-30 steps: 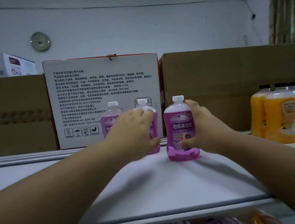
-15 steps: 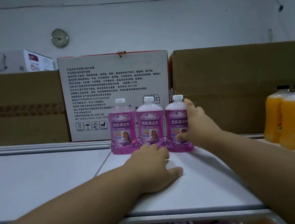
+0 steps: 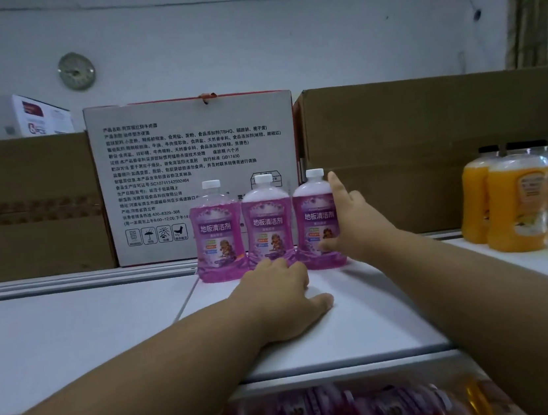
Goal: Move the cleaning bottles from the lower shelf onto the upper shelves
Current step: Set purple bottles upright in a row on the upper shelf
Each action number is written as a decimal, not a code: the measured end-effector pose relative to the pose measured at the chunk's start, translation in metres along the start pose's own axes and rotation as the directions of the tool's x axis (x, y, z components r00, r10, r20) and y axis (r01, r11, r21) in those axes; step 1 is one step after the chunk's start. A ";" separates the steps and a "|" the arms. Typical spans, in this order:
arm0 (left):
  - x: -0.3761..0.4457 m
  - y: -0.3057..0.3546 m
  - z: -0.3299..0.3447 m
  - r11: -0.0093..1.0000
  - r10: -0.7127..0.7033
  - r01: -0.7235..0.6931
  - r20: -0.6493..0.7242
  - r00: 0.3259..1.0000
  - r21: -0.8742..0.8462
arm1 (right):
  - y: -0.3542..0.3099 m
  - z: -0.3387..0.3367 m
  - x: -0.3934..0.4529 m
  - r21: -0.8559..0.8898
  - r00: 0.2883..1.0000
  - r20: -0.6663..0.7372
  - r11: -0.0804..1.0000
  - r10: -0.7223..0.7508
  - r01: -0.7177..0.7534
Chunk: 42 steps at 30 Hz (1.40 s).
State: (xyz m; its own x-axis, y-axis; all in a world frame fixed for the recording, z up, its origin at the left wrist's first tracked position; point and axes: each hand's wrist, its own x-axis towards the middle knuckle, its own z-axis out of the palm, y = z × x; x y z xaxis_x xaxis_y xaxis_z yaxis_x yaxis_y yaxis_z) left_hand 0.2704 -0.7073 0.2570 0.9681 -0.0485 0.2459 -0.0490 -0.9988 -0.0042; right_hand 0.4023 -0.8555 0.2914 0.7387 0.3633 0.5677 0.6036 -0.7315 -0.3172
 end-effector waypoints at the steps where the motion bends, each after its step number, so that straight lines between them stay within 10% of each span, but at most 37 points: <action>1: 0.000 -0.001 0.000 1.000 0.005 -0.005 0.004 1.000 -0.003 | 0.003 -0.003 -0.003 0.008 1.000 -0.005 1.000 -0.005 0.005; 11: -0.029 0.010 -0.020 0.991 0.013 -0.021 -0.063 0.998 -0.129 | -0.017 -0.055 -0.086 0.004 0.941 -0.268 0.977 -0.206 0.215; 22: -0.159 0.096 0.004 0.971 0.084 -0.196 -0.576 0.813 -0.135 | -0.034 -0.133 -0.245 0.114 0.888 -0.294 0.909 -0.355 0.401; 33: -0.203 0.147 0.181 0.918 -0.145 0.098 -0.096 0.985 -0.385 | 0.021 -0.090 -0.363 0.192 0.964 -0.105 0.946 -0.245 0.261; 39: -0.148 0.130 0.260 0.670 -0.513 0.605 0.320 0.796 -0.430 | 0.043 -0.057 -0.363 0.114 0.998 -0.007 0.991 -0.069 0.069; 42: -0.129 0.129 0.283 0.640 -0.567 0.643 0.305 0.765 -0.421 | 0.047 -0.042 -0.357 0.096 0.999 0.025 0.995 -0.034 0.032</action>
State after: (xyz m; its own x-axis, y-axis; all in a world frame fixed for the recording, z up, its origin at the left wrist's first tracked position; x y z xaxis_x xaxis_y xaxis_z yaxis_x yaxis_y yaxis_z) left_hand 0.2089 -0.8323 -0.0499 0.8434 0.5269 -0.1054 0.4872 -0.6671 0.5636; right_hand 0.1539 -1.0439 0.1061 0.7250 0.4026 0.5588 0.6525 -0.6611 -0.3704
